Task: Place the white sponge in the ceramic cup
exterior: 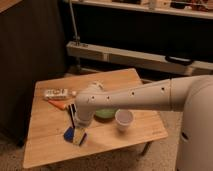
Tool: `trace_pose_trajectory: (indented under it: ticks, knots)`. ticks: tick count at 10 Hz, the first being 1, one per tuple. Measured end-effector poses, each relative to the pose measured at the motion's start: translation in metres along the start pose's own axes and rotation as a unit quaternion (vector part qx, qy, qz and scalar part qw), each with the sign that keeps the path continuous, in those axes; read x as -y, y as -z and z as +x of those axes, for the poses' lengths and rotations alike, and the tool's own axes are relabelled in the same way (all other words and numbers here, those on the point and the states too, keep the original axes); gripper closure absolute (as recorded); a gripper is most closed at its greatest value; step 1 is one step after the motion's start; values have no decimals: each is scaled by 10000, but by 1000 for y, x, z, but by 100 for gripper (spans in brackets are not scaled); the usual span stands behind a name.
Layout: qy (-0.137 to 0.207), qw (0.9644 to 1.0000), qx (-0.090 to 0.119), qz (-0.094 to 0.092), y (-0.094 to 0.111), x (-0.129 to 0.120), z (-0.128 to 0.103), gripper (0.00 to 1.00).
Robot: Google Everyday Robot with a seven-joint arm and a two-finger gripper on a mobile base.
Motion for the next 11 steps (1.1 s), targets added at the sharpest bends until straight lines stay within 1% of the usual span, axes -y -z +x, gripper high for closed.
trace_pose_trajectory:
  ticks: [2, 3, 5, 7, 9, 11]
  knots:
    - [-29, 10000, -76, -39, -13, -1, 0, 20]
    - [-75, 9999, -128, -12, -20, -3, 0, 20]
    - [-220, 9994, -219, 169, -30, -7, 2, 20]
    - [-322, 9986, -310, 287, -41, -13, 0, 20]
    - [-405, 9979, -366, 342, -51, -14, 1, 20]
    - [-517, 9974, -367, 346, -62, -10, 6, 20]
